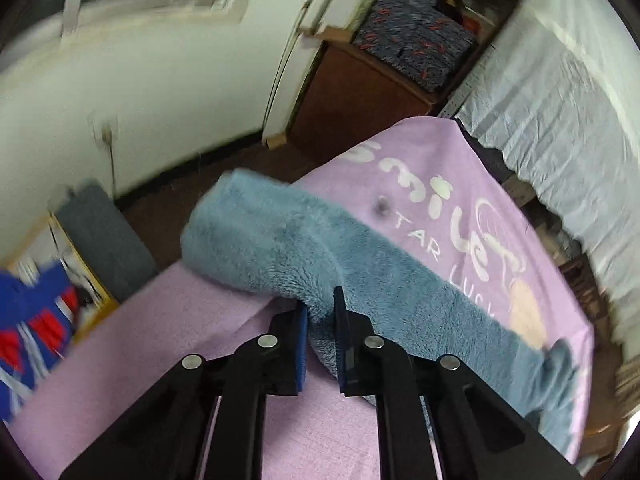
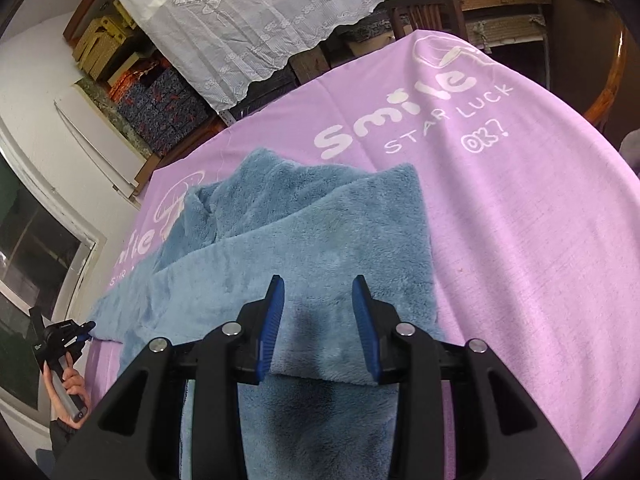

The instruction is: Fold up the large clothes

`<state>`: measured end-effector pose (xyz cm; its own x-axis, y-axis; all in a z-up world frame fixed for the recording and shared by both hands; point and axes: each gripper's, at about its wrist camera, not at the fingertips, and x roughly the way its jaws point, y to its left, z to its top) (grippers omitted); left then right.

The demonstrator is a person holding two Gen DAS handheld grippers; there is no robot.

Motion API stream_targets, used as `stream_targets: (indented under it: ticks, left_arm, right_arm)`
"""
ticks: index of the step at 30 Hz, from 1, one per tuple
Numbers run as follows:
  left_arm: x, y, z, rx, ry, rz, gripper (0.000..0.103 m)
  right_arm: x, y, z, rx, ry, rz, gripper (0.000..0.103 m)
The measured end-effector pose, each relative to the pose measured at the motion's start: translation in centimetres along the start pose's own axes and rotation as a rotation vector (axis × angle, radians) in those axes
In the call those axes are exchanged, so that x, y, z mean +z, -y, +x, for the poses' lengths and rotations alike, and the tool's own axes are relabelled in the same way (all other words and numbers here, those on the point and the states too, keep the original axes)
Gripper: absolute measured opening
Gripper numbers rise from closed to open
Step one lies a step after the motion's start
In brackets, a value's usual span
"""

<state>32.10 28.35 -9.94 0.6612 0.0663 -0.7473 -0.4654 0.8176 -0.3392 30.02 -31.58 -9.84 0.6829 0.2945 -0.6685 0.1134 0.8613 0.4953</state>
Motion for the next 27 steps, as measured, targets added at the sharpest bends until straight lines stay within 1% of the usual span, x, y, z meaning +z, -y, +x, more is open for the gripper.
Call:
stream_targets:
  ticks: [1, 3, 5, 10, 16, 19, 21, 24, 27]
  left_arm:
    - [-0.2, 1.1, -0.6, 0.020, 0.021, 0.047, 0.011]
    - [-0.4, 2.9, -1.6, 0.039, 0.046, 0.111, 0.011]
    - [-0.6, 4.6, -2.6, 0.042, 0.058, 0.153, 0.010]
    - [-1.5, 9.9, -5.3, 0.034, 0.095, 0.251, 0.010]
    - [-4.1, 17.8, -7.6, -0.015, 0.132, 0.387, 0.010]
    - [-6.7, 22.4, -8.7, -0.055, 0.142, 0.476, 0.010]
    - [-8.4, 24.6, -9.1, -0.073, 0.145, 0.527, 0.010]
    - [-12.2, 28.8, -9.5, -0.116, 0.139, 0.626, 0.010]
    - [-15.8, 32.1, -9.0, -0.156, 0.123, 0.705, 0.010]
  right_arm:
    - [0.0, 0.1, 0.0, 0.004, -0.002, 0.006, 0.036]
    - [0.2, 0.2, -0.2, 0.015, -0.001, 0.017, 0.036]
    - [0.2, 0.3, -0.3, 0.019, 0.002, 0.022, 0.036]
    - [0.2, 0.5, -0.2, 0.033, -0.014, 0.043, 0.036]
    - [0.3, 1.0, 0.0, 0.072, -0.037, 0.082, 0.036]
    - [0.4, 1.1, -0.2, 0.080, -0.032, 0.089, 0.036]
    - [0.5, 1.2, -0.4, 0.087, -0.028, 0.096, 0.036]
    - [0.7, 1.5, -0.8, 0.097, -0.019, 0.109, 0.036]
    - [1.0, 2.1, -1.1, 0.110, -0.012, 0.132, 0.036]
